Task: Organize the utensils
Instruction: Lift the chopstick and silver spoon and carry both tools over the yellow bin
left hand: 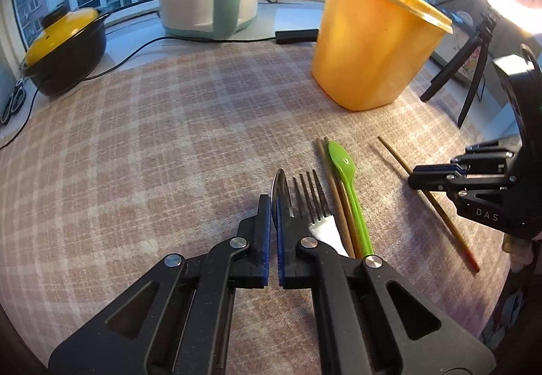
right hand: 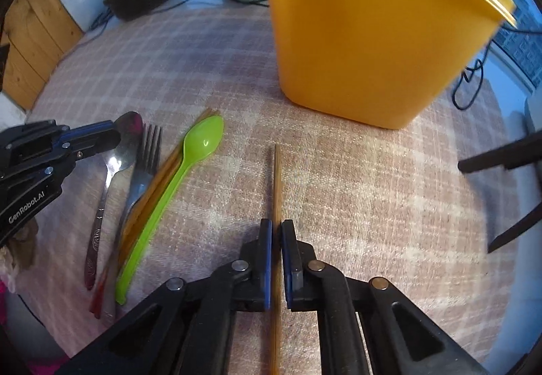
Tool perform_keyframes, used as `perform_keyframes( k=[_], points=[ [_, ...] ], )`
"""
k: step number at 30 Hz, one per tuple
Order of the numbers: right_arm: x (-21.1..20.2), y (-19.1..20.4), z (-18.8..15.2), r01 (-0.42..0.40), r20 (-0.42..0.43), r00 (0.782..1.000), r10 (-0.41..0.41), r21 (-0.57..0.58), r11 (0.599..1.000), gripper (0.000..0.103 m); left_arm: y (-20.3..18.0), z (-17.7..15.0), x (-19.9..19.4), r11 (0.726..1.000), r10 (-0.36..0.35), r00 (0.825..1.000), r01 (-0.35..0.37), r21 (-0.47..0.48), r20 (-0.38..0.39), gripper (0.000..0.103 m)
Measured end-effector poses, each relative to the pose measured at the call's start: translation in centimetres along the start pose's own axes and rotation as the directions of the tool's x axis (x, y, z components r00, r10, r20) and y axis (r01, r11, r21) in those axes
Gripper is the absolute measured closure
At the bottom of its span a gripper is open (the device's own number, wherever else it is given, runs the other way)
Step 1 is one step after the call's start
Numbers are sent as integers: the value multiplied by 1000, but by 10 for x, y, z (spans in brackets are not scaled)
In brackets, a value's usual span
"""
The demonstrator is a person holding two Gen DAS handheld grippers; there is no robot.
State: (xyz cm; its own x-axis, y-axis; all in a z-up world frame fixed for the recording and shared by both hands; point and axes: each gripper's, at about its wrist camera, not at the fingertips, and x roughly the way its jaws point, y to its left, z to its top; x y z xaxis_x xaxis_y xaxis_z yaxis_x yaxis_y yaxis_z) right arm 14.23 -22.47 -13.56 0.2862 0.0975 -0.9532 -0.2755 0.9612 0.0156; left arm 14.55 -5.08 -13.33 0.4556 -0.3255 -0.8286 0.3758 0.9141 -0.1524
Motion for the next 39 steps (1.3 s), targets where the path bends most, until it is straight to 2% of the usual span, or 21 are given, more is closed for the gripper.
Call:
perform_keyframes(
  k=[4,9,13,22,34,39],
  points=[
    [-10,-9,-10,-45,47,998,43,47,998,100,9,-1,-9,1000,2,1000,-1,-26,17,103],
    [-28,-14,-28,-54,103,994,47,69,996,100,21,-3,-23,997,-1,999,4,-73,45,103],
    [-49,-19,-35,-79,178,982,61,98,992,100,23,-1,-43,996,-6,996,14,-86,93,103],
    [-82,-12,-36,-46,275,961,24,73,996,100,14,9,-84,998,5,982,7,-65,190,103],
    [-125,-4,-37,2,406,914,-20,45,999,100,1,20,-120,999,-16,961,29,-43,277,103],
    [-145,-7,-34,15,463,885,-38,53,998,100,-10,30,-134,999,-32,947,41,-20,319,103]
  ],
)
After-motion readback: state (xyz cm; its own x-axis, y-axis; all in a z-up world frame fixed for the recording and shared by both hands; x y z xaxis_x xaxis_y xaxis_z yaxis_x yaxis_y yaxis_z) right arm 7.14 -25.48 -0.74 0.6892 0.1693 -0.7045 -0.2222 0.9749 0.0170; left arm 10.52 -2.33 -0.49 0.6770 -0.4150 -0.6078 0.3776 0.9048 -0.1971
